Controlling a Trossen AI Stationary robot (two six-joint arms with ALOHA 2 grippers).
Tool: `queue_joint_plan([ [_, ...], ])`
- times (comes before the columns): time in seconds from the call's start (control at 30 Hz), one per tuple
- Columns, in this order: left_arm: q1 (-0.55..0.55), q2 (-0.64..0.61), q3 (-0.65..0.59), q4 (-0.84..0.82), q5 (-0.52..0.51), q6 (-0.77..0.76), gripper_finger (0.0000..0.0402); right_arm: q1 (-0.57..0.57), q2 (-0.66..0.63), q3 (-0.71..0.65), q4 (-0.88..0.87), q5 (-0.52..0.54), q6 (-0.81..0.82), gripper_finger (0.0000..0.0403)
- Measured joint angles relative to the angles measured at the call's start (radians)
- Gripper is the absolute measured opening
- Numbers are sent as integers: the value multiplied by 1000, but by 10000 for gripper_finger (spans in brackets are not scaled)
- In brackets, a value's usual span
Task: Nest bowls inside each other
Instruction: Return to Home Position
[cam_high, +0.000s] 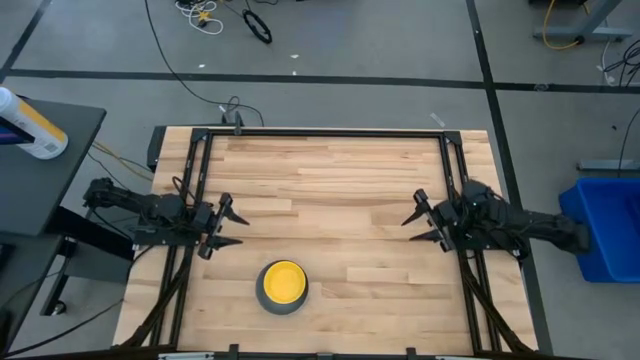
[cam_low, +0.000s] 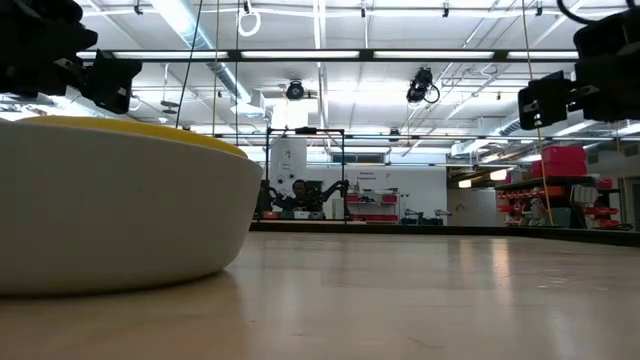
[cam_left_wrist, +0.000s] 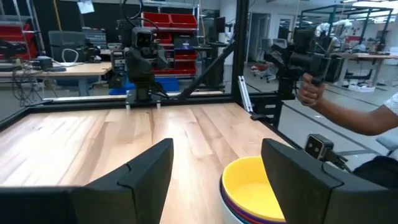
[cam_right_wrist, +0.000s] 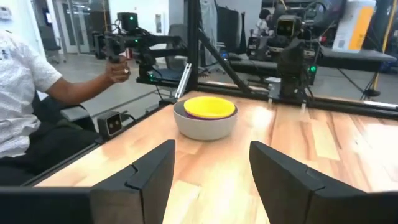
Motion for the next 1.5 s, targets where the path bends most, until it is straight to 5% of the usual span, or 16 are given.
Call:
queue_joint_plan([
  [0.17,33,4,0,0,-11,9,252,-105,7,0,0,-98,-3,212],
  [0.57,77,68,0,33,-178,53,252,-194,7,0,2,-11,-30,200],
  [1.5,77,68,-2,58,-139,24,252,-192,7,0,2,-21,41,200],
])
